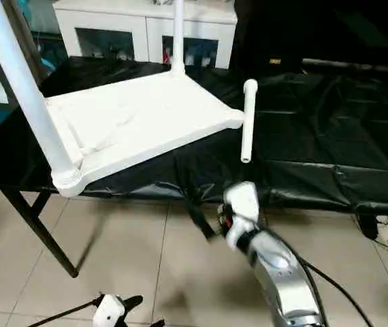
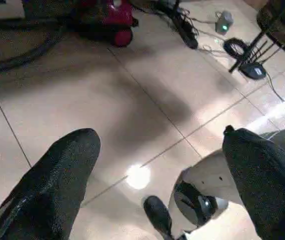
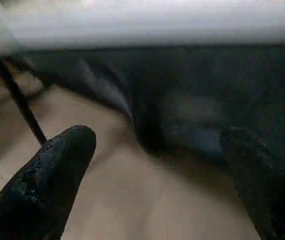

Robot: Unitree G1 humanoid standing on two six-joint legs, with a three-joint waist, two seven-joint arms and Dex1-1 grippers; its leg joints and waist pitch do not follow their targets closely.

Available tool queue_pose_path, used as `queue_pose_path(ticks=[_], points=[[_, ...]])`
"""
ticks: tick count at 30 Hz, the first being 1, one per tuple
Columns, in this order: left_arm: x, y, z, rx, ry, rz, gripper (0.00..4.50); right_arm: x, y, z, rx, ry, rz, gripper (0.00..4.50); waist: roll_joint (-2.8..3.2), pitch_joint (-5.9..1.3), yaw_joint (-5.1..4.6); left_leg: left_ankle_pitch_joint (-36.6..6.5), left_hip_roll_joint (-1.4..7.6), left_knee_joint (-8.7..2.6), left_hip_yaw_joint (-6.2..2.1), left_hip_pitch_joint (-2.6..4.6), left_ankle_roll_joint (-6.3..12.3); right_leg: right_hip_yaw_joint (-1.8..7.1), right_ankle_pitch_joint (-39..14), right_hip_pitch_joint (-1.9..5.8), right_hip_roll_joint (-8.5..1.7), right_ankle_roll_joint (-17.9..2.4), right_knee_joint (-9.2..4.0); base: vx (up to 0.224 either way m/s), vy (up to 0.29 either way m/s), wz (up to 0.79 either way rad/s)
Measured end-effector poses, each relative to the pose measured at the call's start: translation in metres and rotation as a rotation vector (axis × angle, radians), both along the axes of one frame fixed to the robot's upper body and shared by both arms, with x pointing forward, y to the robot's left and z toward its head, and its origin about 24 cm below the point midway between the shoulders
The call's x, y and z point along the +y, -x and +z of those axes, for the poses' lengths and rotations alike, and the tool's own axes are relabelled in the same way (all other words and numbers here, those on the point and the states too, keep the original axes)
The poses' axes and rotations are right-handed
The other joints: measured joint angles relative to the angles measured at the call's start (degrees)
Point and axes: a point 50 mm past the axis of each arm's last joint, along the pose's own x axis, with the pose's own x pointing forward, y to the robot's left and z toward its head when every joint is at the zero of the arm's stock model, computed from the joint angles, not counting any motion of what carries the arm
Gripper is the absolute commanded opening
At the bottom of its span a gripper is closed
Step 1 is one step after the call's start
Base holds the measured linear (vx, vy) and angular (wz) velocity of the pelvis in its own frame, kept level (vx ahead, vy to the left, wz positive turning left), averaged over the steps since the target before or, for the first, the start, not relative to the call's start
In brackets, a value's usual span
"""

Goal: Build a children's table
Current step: Insert table leg to table base

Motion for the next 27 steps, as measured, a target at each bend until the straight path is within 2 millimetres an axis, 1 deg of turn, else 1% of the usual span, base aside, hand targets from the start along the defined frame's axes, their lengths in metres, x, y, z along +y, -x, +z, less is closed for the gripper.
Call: queue_pose_path(ticks=[2, 3, 5, 6, 9, 12, 16, 21, 24, 27], points=[[0.001, 0.000, -0.001, 0.014, -0.003, 0.001, 4.47, -0.004, 0.002, -0.013, 0.052, 0.015, -0.025, 4.50, 0.04, -0.03, -0.22, 0.8, 0.02, -0.36, 0.12, -0.14, 0.01, 0.01, 0.0, -0.37, -0.01, 0.0, 0.08, 0.000, 0.000, 0.00], [0.001, 0.000, -0.001, 0.021, -0.005, 0.000, 4.47, -0.007, 0.002, -0.021, 0.082, 0.033, -0.032, 4.50, -0.03, -0.06, -0.29, 1.3, 0.03, -0.52, 0.14, -0.32, 0.24, -0.03, 0.1, -0.50, -0.01, -0.1, 0.12, 0.000, 0.000, 0.00], [0.001, -0.001, -0.002, 0.035, -0.008, 0.000, 4.47, -0.008, 0.005, -0.038, 0.142, 0.066, -0.026, 4.50, -0.09, -0.10, -0.36, 1.3, 0.05, -0.56, 0.14, -0.42, 0.29, -0.09, 0.1, -0.64, 0.00, -0.2, 0.13, 0.000, 0.000, 0.00], [0.001, -0.002, -0.003, 0.043, -0.010, 0.000, 4.47, -0.009, 0.010, -0.051, 0.198, 0.079, -0.025, 4.50, -0.10, -0.10, -0.27, 1.3, 0.05, -0.58, 0.15, -0.45, 0.31, -0.12, 0.1, -0.65, 0.00, -0.2, 0.12, 0.000, 0.000, 0.00], [0.002, -0.003, -0.004, 0.060, -0.015, 0.000, 4.47, -0.004, 0.027, -0.076, 0.325, 0.093, -0.014, 4.50, -0.04, -0.12, -0.15, 1.4, 0.06, -0.61, 0.16, -0.77, 0.51, -0.15, 0.0, -0.91, -0.01, -0.3, 0.14, 0.000, 0.000, 0.00], [0.002, -0.004, -0.005, 0.070, -0.017, 0.000, 4.47, -0.002, 0.040, -0.093, 0.419, 0.118, -0.023, 4.50, -0.19, -0.16, -0.06, 1.6, 0.06, -0.57, 0.23, -1.15, 0.70, -0.12, 0.1, -1.36, -0.03, -0.3, 0.36, 0.000, 0.000, 0.00], [0.002, -0.005, -0.005, 0.085, -0.019, 0.000, 4.47, -0.005, 0.055, -0.110, 0.513, 0.133, -0.086, 4.50, -0.31, -0.18, 0.05, 1.6, 0.10, -0.56, 0.32, -1.08, 0.78, -0.11, 0.1, -1.36, -0.06, -0.5, 0.42, 0.000, 0.000, 0.00], [0.003, -0.005, -0.006, 0.100, -0.021, 0.001, 4.47, -0.015, 0.071, -0.124, 0.601, 0.198, -0.197, 4.50, -0.43, -0.13, -0.08, 1.5, 0.12, -0.57, 0.43, -0.99, 0.59, -0.06, 0.3, -1.35, -0.08, -0.7, 0.42, 0.000, 0.000, 0.00], [0.003, -0.005, -0.007, 0.107, -0.022, 0.001, 4.47, -0.013, 0.077, -0.129, 0.635, 0.202, -0.270, 4.50, -0.50, -0.15, -0.22, 1.5, 0.15, -0.59, 0.45, -0.94, 0.57, -0.08, 0.4, -1.36, -0.08, -0.9, 0.43, 0.000, 0.000, 0.00], [0.003, -0.006, -0.007, 0.108, -0.023, 0.001, 4.47, -0.008, 0.086, -0.135, 0.678, 0.196, -0.296, 4.50, -0.50, -0.16, -0.12, 1.5, 0.15, -0.60, 0.48, -0.95, 0.57, -0.07, 0.4, -1.39, -0.09, -0.9, 0.42, 0.000, 0.000, 0.00]])
